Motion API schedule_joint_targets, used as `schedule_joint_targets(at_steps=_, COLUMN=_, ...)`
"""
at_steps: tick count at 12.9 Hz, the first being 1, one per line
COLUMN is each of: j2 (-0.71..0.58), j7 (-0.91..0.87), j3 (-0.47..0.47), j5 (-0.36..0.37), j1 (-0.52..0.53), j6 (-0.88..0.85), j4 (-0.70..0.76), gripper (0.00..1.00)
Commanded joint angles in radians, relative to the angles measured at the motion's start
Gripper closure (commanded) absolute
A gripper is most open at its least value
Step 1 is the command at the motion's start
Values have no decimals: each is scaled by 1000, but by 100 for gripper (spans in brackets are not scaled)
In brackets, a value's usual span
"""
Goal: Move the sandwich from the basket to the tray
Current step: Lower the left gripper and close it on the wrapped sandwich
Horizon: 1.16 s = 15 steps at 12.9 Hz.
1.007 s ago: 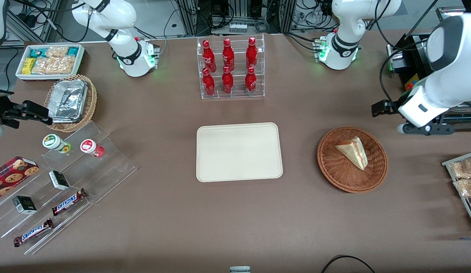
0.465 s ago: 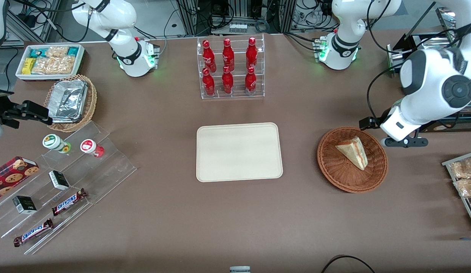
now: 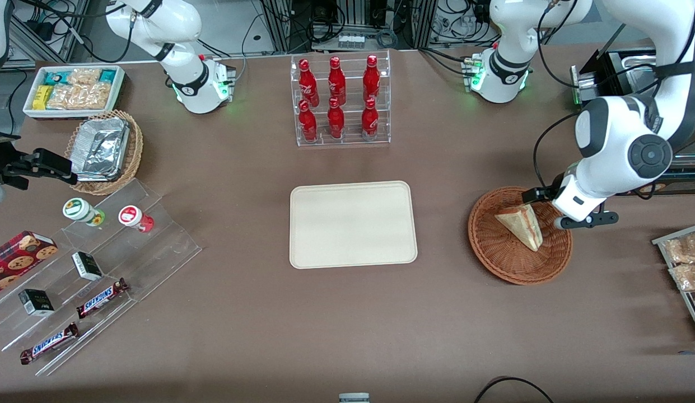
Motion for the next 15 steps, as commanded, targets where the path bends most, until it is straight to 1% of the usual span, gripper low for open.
schedule_joint_targets(at_steps=1, j2=30, j7=-146, j3=1, j5=5, j1=-6, j6=48, j4=-4, gripper=0)
schedule_joint_targets(at_steps=2, j2=41, j7=-236, j3=1, j5=5, j1=-15, j6=72, j4=-4, gripper=0)
schedule_joint_targets(at_steps=4, j2=69, j7=-417, j3=-2, j5=49, j1=-33, j6=121, j4=-6, gripper=0)
schedule_joint_targets(at_steps=6, j2=89, j7=-533, j3=-2, j5=63, j1=-50, j6=150, j4=-6, gripper=0)
schedule_joint_targets(at_steps=8, j2=96, j7=-535, j3=-2, j5=63, j1=-50, j6=167, j4=-13, gripper=0)
schedule_joint_targets(at_steps=12, j2=97, j7=-524, j3=-2, j5=65, j1=-43, j6=264, j4=-73, gripper=0)
schedule_joint_targets(at_steps=15, j2=104, j7=-524, j3=-1, j5=65, j1=-39, j6=269, j4=-81, gripper=0)
